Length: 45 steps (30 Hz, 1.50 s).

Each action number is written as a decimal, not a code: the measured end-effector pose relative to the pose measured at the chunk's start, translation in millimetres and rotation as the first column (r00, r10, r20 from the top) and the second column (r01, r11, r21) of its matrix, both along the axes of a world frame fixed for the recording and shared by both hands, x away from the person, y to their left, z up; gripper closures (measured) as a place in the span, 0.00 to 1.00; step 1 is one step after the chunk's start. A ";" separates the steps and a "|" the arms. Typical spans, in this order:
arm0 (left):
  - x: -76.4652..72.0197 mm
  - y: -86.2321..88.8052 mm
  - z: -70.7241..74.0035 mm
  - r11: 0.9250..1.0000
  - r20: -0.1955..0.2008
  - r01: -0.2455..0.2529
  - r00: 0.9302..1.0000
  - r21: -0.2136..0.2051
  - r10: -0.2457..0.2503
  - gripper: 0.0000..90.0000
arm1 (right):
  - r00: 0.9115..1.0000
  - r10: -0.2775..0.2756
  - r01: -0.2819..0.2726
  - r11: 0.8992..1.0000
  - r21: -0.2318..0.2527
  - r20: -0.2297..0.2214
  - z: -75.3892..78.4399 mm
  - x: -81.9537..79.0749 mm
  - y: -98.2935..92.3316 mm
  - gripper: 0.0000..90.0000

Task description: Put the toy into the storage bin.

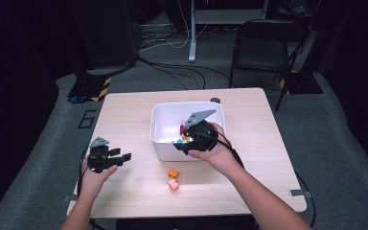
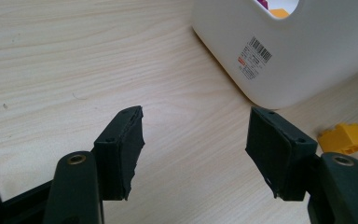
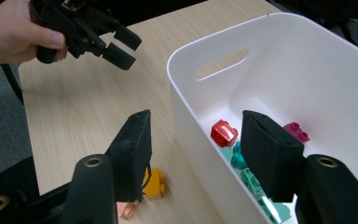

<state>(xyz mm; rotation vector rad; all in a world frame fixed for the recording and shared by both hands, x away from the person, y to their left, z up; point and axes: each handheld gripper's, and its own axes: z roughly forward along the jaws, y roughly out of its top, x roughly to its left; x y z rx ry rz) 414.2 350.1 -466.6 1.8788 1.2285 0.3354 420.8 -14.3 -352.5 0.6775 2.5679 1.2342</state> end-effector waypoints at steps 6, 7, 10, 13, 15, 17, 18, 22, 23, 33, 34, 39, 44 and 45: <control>0.0 -0.2 0.1 1.000 -0.001 0.002 1.000 0.003 -0.002 0.40 | 1.000 0.022 -0.022 1.000 0.003 -0.019 -18.7 -9.0 -3.7 0.54; 0.1 -0.3 0.1 1.000 0.000 0.000 1.000 0.003 0.000 0.40 | 1.000 0.017 -0.017 1.000 0.006 -0.021 -21.0 -10.2 -3.8 0.55; 0.1 -0.6 0.0 1.000 0.000 0.001 1.000 0.005 -0.001 0.40 | 1.000 0.019 -0.019 1.000 0.013 -0.008 -30.1 -14.6 -5.0 0.58; 0.1 -0.4 -0.2 1.000 0.001 0.001 1.000 0.005 -0.001 0.40 | 1.000 0.025 -0.025 1.000 0.007 0.006 -38.3 -19.5 -4.6 0.60; 0.0 -0.5 -0.5 1.000 -0.002 0.002 1.000 0.006 -0.002 0.40 | 0.999 0.032 -0.032 0.999 0.006 0.009 -45.6 -22.6 -4.0 0.62; -0.1 -0.8 -0.6 1.000 -0.001 0.001 1.000 0.006 -0.001 0.40 | 1.000 0.029 -0.029 1.000 0.004 0.007 -52.0 -23.8 -3.3 0.62; -0.2 -1.0 -0.6 1.000 -0.001 0.000 1.000 0.006 0.000 0.40 | 1.000 0.026 -0.026 1.000 0.008 0.000 -55.2 -24.2 -2.9 0.63; -0.3 -1.2 -0.8 1.000 0.000 -0.002 1.000 0.005 0.002 0.40 | 1.000 0.018 -0.018 1.000 0.002 -0.011 -66.3 -23.5 -1.7 0.64; -0.2 -1.1 -0.8 1.000 0.000 -0.001 1.000 0.006 0.001 0.40 | 1.000 0.016 -0.015 1.000 0.004 -0.017 -68.8 -23.3 -1.2 0.64; 0.1 -0.7 -1.3 1.000 0.002 -0.001 1.000 0.003 0.001 0.40 | 0.999 0.024 -0.024 1.000 -0.005 -0.048 -86.6 -20.5 8.0 0.64; 0.1 -0.7 -1.4 1.000 0.002 -0.001 1.000 0.001 0.001 0.40 | 0.999 0.025 -0.025 1.000 -0.003 -0.049 -87.9 -20.5 8.8 0.63; -0.1 -0.5 -1.3 1.000 0.003 -0.001 1.000 0.001 0.001 0.40 | 0.999 0.017 -0.017 1.000 -0.010 -0.046 -97.2 -19.4 12.3 0.63; -0.1 -0.1 -0.7 1.000 -0.003 0.003 1.000 0.005 -0.003 0.40 | 0.999 0.015 -0.015 1.000 -0.012 -0.047 -105.0 -18.2 14.3 0.65; 0.0 -0.1 -0.7 1.000 -0.003 0.003 1.000 0.005 -0.003 0.40 | 0.999 0.011 -0.012 1.000 -0.009 -0.046 -106.6 -17.6 15.0 0.65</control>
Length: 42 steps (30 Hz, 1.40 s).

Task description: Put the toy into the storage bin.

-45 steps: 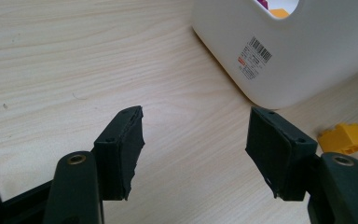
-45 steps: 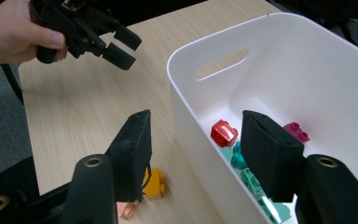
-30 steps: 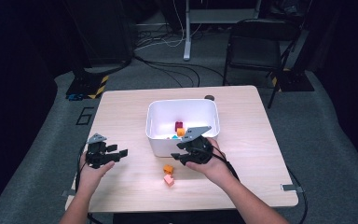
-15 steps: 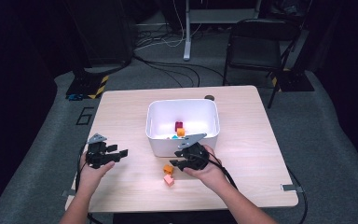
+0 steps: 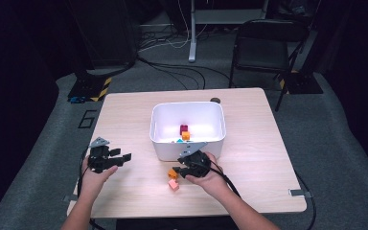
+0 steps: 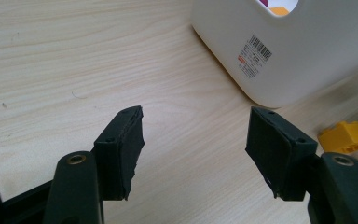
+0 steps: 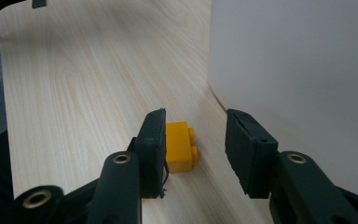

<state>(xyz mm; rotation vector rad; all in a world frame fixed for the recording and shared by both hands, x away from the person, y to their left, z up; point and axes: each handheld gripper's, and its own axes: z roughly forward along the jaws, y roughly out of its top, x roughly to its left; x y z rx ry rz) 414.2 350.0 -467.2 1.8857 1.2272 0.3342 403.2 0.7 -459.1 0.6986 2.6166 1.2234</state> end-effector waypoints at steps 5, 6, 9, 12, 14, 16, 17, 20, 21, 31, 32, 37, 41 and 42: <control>0.1 0.2 0.0 1.000 0.002 0.000 1.000 -0.001 0.000 0.40 | 1.000 -0.004 0.004 1.000 -0.001 0.002 -5.1 1.8 3.0 0.65; 0.1 0.3 0.0 1.000 0.002 0.000 1.000 -0.001 0.000 0.40 | 1.000 -0.011 0.011 1.000 0.005 -0.006 -5.7 1.5 4.0 0.66; -0.1 0.5 0.4 1.000 0.000 0.000 1.000 -0.003 0.000 0.40 | 1.000 -0.005 0.005 1.000 0.009 -0.005 -7.4 4.0 5.2 0.67; -0.3 0.4 0.6 1.000 0.008 -0.005 1.000 -0.007 0.005 0.40 | 1.000 -0.014 0.014 1.000 0.017 -0.015 -8.3 4.2 7.6 0.67; -0.4 0.6 1.0 1.000 0.007 -0.003 1.000 -0.006 0.003 0.40 | 1.000 -0.005 0.006 1.000 0.011 -0.007 -8.9 4.6 9.1 0.66; -0.7 0.4 1.2 1.000 0.005 -0.002 1.000 -0.007 0.002 0.40 | 1.000 -0.001 0.001 1.000 0.006 -0.012 -9.4 4.4 11.1 0.66; -0.7 0.3 1.3 1.000 0.004 -0.001 1.000 -0.005 0.001 0.40 | 1.000 0.003 -0.003 1.000 0.007 -0.010 -9.9 4.7 12.0 0.66; -0.7 0.3 1.4 1.000 0.004 0.000 1.000 -0.005 0.000 0.40 | 1.000 0.002 -0.002 1.000 0.007 -0.019 -11.5 4.7 15.3 0.66; -0.6 0.1 0.8 1.000 0.010 -0.005 1.000 -0.009 0.005 0.40 | 1.000 0.010 -0.010 1.000 0.003 -0.015 -12.3 5.3 16.1 0.66; -0.6 1.1 1.3 1.000 0.004 -0.003 1.000 -0.004 0.003 0.40 | 0.998 0.033 -0.034 0.999 -0.013 -0.044 -22.0 5.9 26.7 0.65; -0.6 0.9 1.1 1.000 0.005 -0.003 1.000 -0.005 0.003 0.40 | 0.998 0.030 -0.031 0.999 -0.015 -0.048 -22.8 5.5 27.3 0.65; -0.5 0.7 1.0 1.000 0.006 -0.003 1.000 -0.006 0.003 0.40 | 0.998 0.035 -0.037 0.999 -0.028 -0.055 -28.9 6.8 29.8 0.64; -0.5 1.0 1.2 1.000 0.004 -0.003 1.000 -0.004 0.003 0.40 | 0.997 0.032 -0.035 0.998 -0.044 -0.074 -34.3 7.2 30.1 0.64; -0.5 0.9 1.1 1.000 0.004 -0.004 1.000 -0.004 0.004 0.40 | 0.997 0.028 -0.032 0.998 -0.047 -0.077 -35.7 7.5 30.0 0.64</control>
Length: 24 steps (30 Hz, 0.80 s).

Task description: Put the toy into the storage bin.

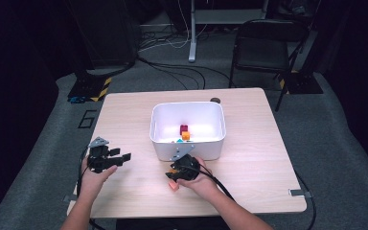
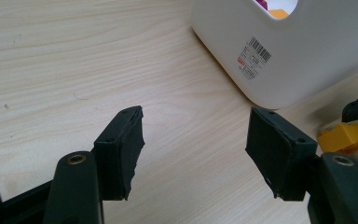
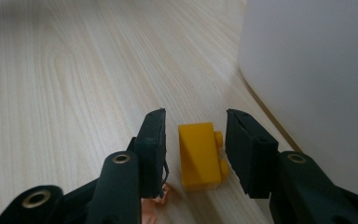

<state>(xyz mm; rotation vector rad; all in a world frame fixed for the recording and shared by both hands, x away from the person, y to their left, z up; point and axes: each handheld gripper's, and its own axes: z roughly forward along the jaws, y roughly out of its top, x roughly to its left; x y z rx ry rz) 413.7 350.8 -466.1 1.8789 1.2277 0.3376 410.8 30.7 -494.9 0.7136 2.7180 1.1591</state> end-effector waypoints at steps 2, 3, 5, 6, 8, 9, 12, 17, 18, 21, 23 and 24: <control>0.2 -0.2 -0.3 1.000 0.001 0.001 1.000 0.000 -0.001 0.40 | 1.000 0.001 -0.001 1.000 -0.002 0.002 -2.8 0.8 -0.5 0.65; 0.3 -0.4 -0.6 1.000 0.004 -0.001 1.000 -0.002 0.001 0.40 | 1.000 0.009 -0.009 1.000 -0.006 0.009 -4.4 2.2 -1.0 0.66; 0.1 -0.5 -0.5 1.000 0.001 0.000 1.000 -0.004 0.000 0.40 | 1.000 -0.003 0.003 1.000 -0.009 -0.005 -5.1 1.4 -1.2 0.67; 0.1 -0.5 -0.5 1.000 0.002 0.000 1.000 -0.004 0.000 0.40 | 1.000 0.000 0.000 1.000 -0.009 -0.001 -5.5 1.9 -1.4 0.68; 0.0 -0.7 -0.4 1.000 0.001 0.000 1.000 -0.004 0.000 0.40 | 1.000 -0.003 0.003 1.000 -0.012 0.001 -5.7 2.3 -1.5 0.70; 0.1 -0.7 -0.5 1.000 0.002 0.000 1.000 -0.004 0.000 0.40 | 1.000 -0.004 0.004 1.000 -0.015 -0.003 -5.5 2.2 -1.7 0.72; 0.2 -0.7 -0.5 1.000 0.001 0.000 1.000 -0.003 0.000 0.40 | 1.000 -0.007 0.007 1.000 -0.019 -0.004 -5.1 2.2 -1.9 0.74; 0.2 -0.5 -0.6 1.000 0.001 -0.001 1.000 -0.003 0.001 0.40 | 1.000 -0.004 0.004 1.000 -0.022 0.009 -2.2 2.3 -2.8 0.74; 0.2 -0.5 -0.6 1.000 0.001 -0.001 1.000 -0.003 0.001 0.40 | 1.000 -0.009 0.010 1.000 -0.020 0.010 -1.6 1.5 -2.8 0.74; 0.3 -0.4 -0.5 1.000 -0.002 0.002 1.000 0.000 -0.002 0.40 | 1.000 -0.015 0.015 1.000 -0.014 0.005 2.4 -0.4 -3.7 0.74; 0.3 -0.4 -0.4 1.000 -0.002 0.002 1.000 -0.001 -0.002 0.40 | 1.000 -0.012 0.012 1.000 -0.014 0.014 4.1 -0.9 -4.2 0.75; 0.3 -0.4 -0.4 1.000 -0.002 0.001 1.000 -0.001 -0.001 0.40 | 1.000 -0.005 0.005 1.000 -0.014 0.021 5.1 -0.7 -5.0 0.79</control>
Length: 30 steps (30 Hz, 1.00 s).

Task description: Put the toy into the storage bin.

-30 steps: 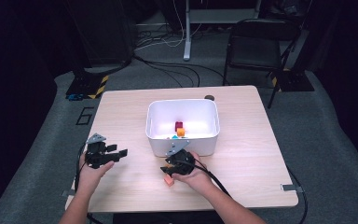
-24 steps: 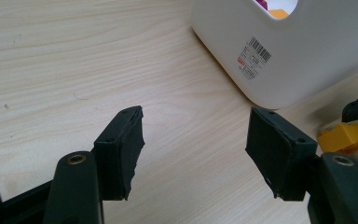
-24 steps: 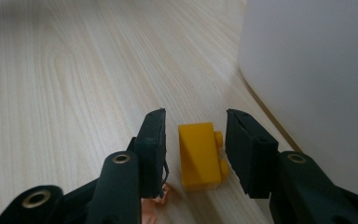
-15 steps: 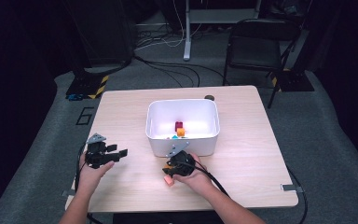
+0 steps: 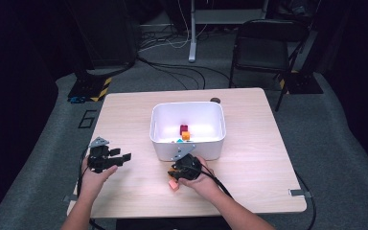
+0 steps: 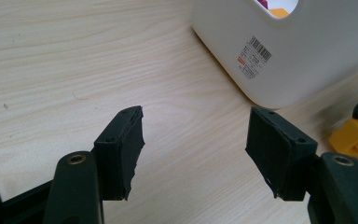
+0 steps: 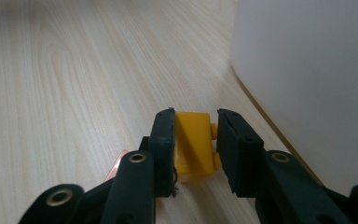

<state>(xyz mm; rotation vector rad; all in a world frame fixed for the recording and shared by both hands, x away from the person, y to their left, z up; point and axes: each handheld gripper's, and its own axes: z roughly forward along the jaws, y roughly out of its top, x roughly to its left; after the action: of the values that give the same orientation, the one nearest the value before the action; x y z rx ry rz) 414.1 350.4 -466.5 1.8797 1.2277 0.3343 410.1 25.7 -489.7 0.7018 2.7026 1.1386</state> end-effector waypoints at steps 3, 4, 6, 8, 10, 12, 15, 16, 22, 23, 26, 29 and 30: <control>0.0 -0.1 0.0 1.000 0.000 0.000 1.000 0.000 0.000 0.40 | 1.000 0.007 -0.007 1.000 0.009 0.006 3.3 -1.0 -1.8 0.83; 0.2 -0.2 -0.2 1.000 0.001 0.002 1.000 0.002 -0.002 0.40 | 1.000 0.008 -0.008 1.000 0.013 0.005 4.8 -1.5 -2.4 0.83; 0.3 -0.6 -0.2 1.000 0.001 0.001 1.000 0.005 -0.001 0.40 | 1.000 0.002 -0.002 1.000 0.012 -0.005 6.2 -2.7 -2.1 0.82; 0.2 -0.5 -0.1 1.000 0.000 0.001 1.000 0.004 -0.001 0.40 | 1.000 -0.001 0.002 1.000 0.004 -0.007 5.5 -2.3 -1.9 0.80; 0.2 -0.1 -0.1 1.000 0.000 0.001 1.000 0.003 -0.001 0.40 | 1.000 -0.004 0.004 1.000 0.005 -0.004 3.7 -1.0 -1.3 0.76; 0.3 0.2 -0.3 1.000 0.002 -0.002 1.000 0.000 0.002 0.40 | 1.000 -0.005 0.006 1.000 0.006 -0.010 2.3 0.3 -1.0 0.74; 0.3 0.0 -0.4 1.000 0.001 -0.001 1.000 -0.001 0.001 0.40 | 1.000 0.003 -0.003 1.000 0.002 -0.026 -0.1 1.8 0.6 0.68; 0.3 0.1 -0.4 1.000 0.001 0.000 1.000 0.001 0.000 0.40 | 1.000 0.004 -0.004 1.000 -0.001 -0.031 -1.1 1.6 1.6 0.66; -0.3 0.7 0.3 1.000 0.006 -0.007 1.000 -0.003 0.007 0.40 | 0.999 -0.018 0.018 1.000 -0.009 -0.047 -5.1 2.5 4.2 0.61; -0.2 0.7 0.2 1.000 0.005 -0.006 1.000 -0.001 0.006 0.40 | 0.998 -0.027 0.026 1.000 -0.012 -0.049 -5.6 2.5 4.1 0.60; -0.2 0.6 0.4 1.000 0.000 -0.002 1.000 0.003 0.002 0.40 | 0.998 -0.040 0.039 0.999 -0.017 -0.055 -7.2 4.5 4.0 0.59; -0.1 0.7 0.4 1.000 0.001 -0.003 1.000 0.001 0.003 0.40 | 0.998 -0.045 0.044 0.999 -0.022 -0.042 -8.5 5.4 5.8 0.58; 0.0 0.8 0.3 1.000 0.002 -0.004 1.000 -0.001 0.004 0.40 | 0.998 -0.050 0.049 0.999 -0.024 -0.041 -8.8 5.3 6.5 0.59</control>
<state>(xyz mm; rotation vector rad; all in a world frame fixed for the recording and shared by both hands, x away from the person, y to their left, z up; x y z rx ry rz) 414.0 351.2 -466.2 1.8762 1.2303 0.3370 415.3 32.2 -498.6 0.7928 2.7117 1.0919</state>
